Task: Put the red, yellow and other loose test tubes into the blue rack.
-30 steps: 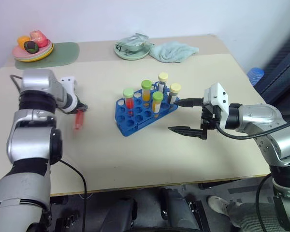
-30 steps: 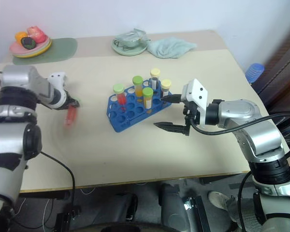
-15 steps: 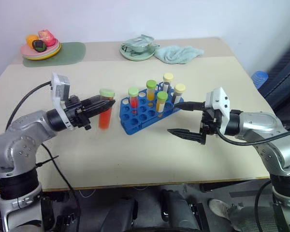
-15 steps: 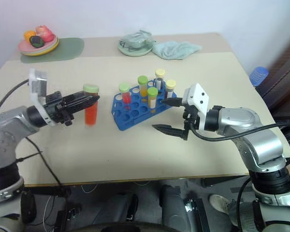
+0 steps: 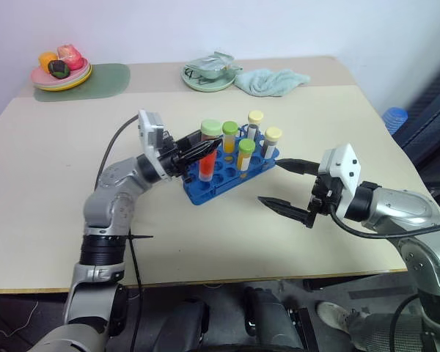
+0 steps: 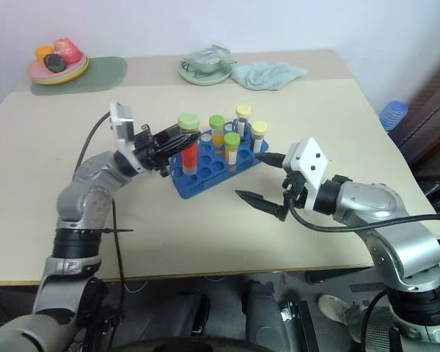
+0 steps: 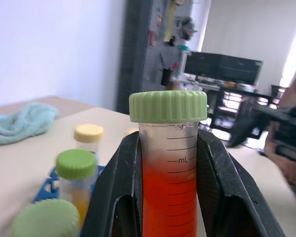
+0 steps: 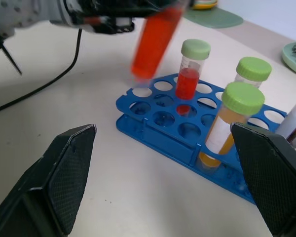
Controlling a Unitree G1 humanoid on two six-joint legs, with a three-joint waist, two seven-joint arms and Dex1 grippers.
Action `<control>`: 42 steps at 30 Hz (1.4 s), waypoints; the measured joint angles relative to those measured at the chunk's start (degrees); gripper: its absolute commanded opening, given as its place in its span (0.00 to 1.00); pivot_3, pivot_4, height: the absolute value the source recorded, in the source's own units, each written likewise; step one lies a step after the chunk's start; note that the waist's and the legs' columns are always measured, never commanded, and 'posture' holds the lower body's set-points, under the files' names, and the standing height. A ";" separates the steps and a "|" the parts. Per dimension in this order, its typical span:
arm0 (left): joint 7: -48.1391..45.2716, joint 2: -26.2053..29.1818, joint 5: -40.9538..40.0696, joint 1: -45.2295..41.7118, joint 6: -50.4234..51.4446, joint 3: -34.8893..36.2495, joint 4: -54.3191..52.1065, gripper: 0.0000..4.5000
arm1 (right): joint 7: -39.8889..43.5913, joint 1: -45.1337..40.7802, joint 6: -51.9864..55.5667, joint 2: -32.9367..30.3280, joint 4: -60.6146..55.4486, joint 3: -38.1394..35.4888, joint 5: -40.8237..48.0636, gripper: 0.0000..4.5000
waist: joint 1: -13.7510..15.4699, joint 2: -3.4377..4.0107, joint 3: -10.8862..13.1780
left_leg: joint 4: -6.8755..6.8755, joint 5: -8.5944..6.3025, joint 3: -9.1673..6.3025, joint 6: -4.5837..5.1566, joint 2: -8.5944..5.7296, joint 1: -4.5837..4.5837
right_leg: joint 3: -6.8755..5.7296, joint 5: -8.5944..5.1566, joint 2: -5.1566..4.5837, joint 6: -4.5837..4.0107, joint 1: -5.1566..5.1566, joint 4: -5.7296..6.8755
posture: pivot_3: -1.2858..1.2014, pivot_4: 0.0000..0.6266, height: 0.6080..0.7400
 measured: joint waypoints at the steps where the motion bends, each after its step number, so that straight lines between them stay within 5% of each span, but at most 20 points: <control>1: 0.13 -0.43 1.34 -0.52 -2.23 -0.80 2.43 0.18 | -0.74 0.83 0.00 0.15 -0.65 -0.14 0.00 1.00 | 0.00 0.00 0.00 | 0.00 0.00 0.01 0.01 -0.01 0.00 | 0.01 0.00 -0.01 0.01 0.00 0.00 | 0.52 0.24 1.00; 9: -1.22 -3.91 5.65 -3.21 -12.72 -3.23 14.61 0.18 | -4.74 3.39 0.01 0.70 -3.11 -0.96 0.01 1.00 | -0.13 0.00 0.00 | 0.01 -0.02 0.09 0.04 0.01 0.02 | 0.02 0.02 0.01 0.04 -0.01 0.01 | 0.52 0.24 1.00; 26: -4.93 -2.88 9.35 -3.05 -22.31 -6.45 17.22 0.18 | -6.02 3.42 0.03 0.25 -3.67 -1.67 1.74 1.00 | -0.19 0.00 -0.08 | -0.02 -0.07 0.18 0.13 0.03 0.48 | 0.07 0.01 0.03 0.06 0.42 0.01 | 0.52 0.24 1.00; 41: -5.66 -1.59 8.36 -2.50 -17.74 -6.57 18.01 0.18 | -5.60 4.05 -0.56 0.01 -3.65 -1.68 1.92 1.00 | -0.26 0.00 -0.12 | -0.02 -0.10 0.20 0.18 0.07 0.53 | 0.07 0.01 0.07 0.07 0.48 0.00 | 0.52 0.24 1.00; 42: -5.98 -1.49 7.67 -2.48 -16.34 -6.28 17.76 0.29 | -5.61 4.16 -0.57 0.02 -3.65 -1.68 1.91 1.00 | -0.27 0.00 -0.12 | -0.02 -0.10 0.20 0.19 0.07 0.52 | 0.07 0.01 0.07 0.07 0.47 -0.01 | 0.52 0.24 1.00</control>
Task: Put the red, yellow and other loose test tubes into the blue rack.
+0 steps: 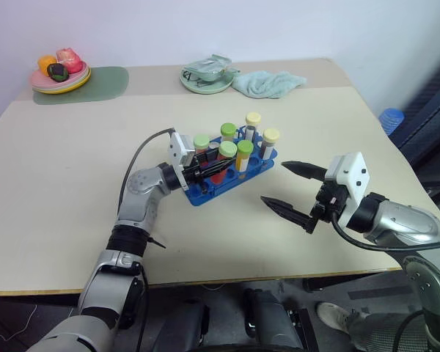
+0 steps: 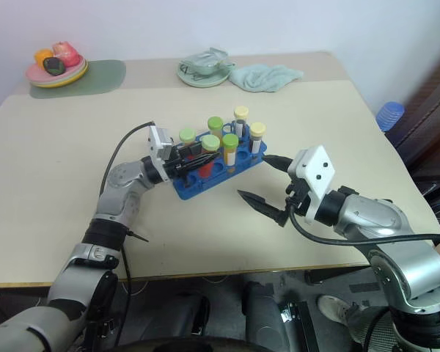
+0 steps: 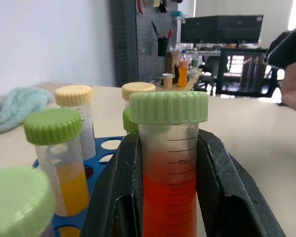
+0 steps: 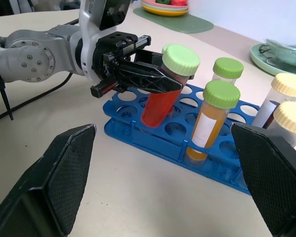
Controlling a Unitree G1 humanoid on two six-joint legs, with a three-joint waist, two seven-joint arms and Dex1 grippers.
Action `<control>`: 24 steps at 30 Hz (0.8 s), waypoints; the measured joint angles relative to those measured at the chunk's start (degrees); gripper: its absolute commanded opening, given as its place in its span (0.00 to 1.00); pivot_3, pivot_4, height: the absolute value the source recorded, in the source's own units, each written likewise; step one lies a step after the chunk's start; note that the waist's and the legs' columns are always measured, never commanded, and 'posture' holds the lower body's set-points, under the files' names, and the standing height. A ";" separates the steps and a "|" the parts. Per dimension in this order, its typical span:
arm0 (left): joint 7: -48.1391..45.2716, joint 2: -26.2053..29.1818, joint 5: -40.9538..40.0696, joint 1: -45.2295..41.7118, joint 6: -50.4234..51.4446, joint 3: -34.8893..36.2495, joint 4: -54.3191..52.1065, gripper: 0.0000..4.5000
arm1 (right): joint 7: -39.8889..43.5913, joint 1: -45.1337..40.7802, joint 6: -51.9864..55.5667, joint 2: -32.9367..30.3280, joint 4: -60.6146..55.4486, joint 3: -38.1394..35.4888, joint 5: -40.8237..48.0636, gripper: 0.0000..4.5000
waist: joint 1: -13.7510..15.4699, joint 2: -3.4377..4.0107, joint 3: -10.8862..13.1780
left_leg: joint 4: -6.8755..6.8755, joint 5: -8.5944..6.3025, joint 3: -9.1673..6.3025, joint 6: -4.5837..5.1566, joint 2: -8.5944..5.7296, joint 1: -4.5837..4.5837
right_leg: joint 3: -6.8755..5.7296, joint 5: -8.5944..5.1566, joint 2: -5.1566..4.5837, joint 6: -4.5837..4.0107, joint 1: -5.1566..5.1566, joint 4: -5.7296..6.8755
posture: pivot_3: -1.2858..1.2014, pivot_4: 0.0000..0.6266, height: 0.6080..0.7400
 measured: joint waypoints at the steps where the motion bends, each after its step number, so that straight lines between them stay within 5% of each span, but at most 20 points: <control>1: -0.33 0.07 -0.65 0.11 1.00 0.22 -0.18 0.41 | -0.02 0.01 0.00 0.00 0.00 0.00 0.00 1.00 | 0.00 0.00 0.00 | 0.00 -0.01 0.00 0.01 0.00 -0.01 | 0.00 0.00 0.00 0.00 -0.01 -0.01 | 0.52 0.24 1.00; 6: -0.47 0.40 -1.05 3.90 4.59 0.19 -1.39 0.94 | -0.05 0.21 -0.01 -0.02 -0.01 -0.39 0.03 1.00 | 0.12 -0.02 0.02 | 0.00 -0.01 0.01 0.01 0.00 -0.09 | 0.00 0.00 -0.01 0.01 -0.08 -0.02 | 0.52 0.24 1.00; 7: 0.03 0.41 -0.86 4.35 4.68 0.19 -1.80 0.98 | -0.05 0.26 -0.01 -0.06 -0.01 -0.62 0.03 1.00 | 0.16 -0.02 0.02 | 0.00 0.00 0.00 0.01 0.00 -0.10 | 0.01 0.00 -0.01 0.01 -0.09 -0.02 | 0.52 0.24 1.00; 16: 3.29 4.50 -2.27 10.87 7.96 0.85 -17.61 0.98 | 0.72 0.08 -0.02 -0.16 0.16 -0.74 0.06 1.00 | 0.10 -0.02 0.02 | -0.02 -0.01 0.04 0.01 0.01 -0.10 | 0.05 0.00 -0.01 0.01 -0.11 -0.02 | 0.52 0.24 1.00; 24: 6.63 10.66 -6.49 21.67 8.64 9.30 -27.14 0.98 | 2.83 4.20 -4.61 0.16 2.50 -2.50 -1.27 1.00 | 0.00 -0.01 0.02 | -0.09 -0.04 0.10 0.03 0.04 -0.08 | 0.05 -0.01 0.00 0.00 -0.15 -0.05 | 0.52 0.24 1.00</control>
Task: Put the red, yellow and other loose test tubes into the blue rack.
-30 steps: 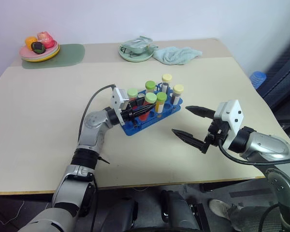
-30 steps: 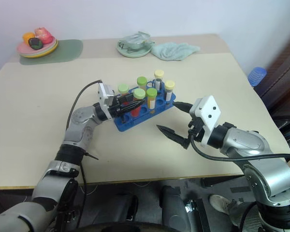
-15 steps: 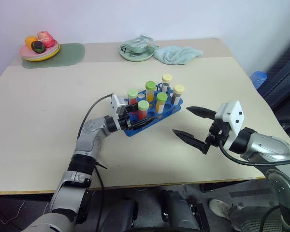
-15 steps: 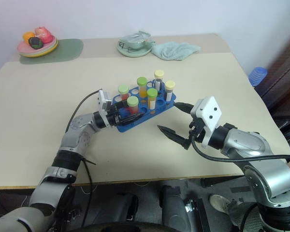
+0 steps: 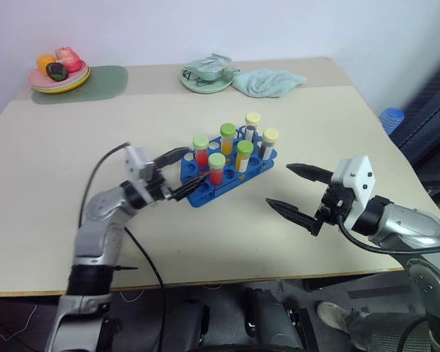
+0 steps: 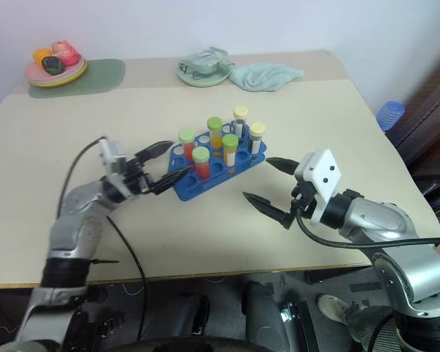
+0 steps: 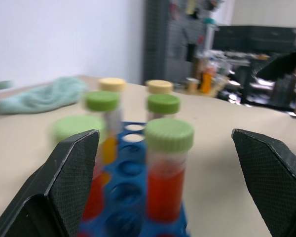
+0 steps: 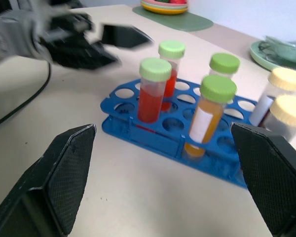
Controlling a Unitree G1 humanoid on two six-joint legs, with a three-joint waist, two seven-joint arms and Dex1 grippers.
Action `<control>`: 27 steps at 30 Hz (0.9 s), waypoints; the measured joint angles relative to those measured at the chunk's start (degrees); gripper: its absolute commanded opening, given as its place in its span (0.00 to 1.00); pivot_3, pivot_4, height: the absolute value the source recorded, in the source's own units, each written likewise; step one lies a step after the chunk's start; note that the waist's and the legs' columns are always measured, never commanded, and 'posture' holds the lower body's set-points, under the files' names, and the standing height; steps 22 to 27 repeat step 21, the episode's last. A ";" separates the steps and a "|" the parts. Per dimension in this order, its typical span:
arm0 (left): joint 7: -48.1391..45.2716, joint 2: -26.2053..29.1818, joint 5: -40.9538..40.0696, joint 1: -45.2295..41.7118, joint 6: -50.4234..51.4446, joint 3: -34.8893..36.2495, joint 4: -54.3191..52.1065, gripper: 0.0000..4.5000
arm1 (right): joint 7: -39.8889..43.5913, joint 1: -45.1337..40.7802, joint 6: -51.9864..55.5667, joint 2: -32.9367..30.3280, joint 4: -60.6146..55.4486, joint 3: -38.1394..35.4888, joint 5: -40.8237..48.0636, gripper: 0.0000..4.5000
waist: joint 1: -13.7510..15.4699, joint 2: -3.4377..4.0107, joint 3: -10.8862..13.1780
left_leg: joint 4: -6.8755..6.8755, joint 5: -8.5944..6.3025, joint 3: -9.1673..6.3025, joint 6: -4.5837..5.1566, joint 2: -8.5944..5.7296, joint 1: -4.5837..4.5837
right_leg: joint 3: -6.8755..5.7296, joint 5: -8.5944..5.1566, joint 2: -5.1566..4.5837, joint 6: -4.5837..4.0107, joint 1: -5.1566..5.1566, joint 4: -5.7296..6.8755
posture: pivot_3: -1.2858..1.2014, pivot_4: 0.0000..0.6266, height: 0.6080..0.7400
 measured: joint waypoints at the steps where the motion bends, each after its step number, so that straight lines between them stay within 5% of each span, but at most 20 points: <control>1: 0.35 1.75 -0.02 2.43 0.18 1.24 -1.16 0.98 | 0.18 1.10 -0.73 0.40 0.80 -0.74 -0.28 1.00 | 0.02 0.00 0.00 | 0.00 0.00 0.01 0.00 0.00 -0.01 | 0.00 0.00 0.00 0.00 -0.01 0.00 | 0.52 0.24 1.00; 11: 0.57 11.51 -5.71 21.79 5.89 11.45 -14.22 0.98 | 2.92 6.83 -6.35 -0.35 8.30 -9.03 -3.69 1.00 | 0.15 0.05 0.02 | 0.02 -0.24 0.05 0.42 0.02 0.03 | 0.00 -0.02 -0.01 0.00 0.06 -0.03 | 0.52 0.24 1.00; 27: 0.89 12.33 -6.90 24.74 6.39 12.75 -15.80 0.98 | 6.56 8.42 -10.03 -0.59 12.80 -10.53 -4.71 1.00 | 0.08 0.06 0.03 | 0.03 -0.25 0.08 0.43 0.04 0.09 | 0.00 -0.02 -0.01 0.00 0.13 -0.03 | 0.52 0.24 1.00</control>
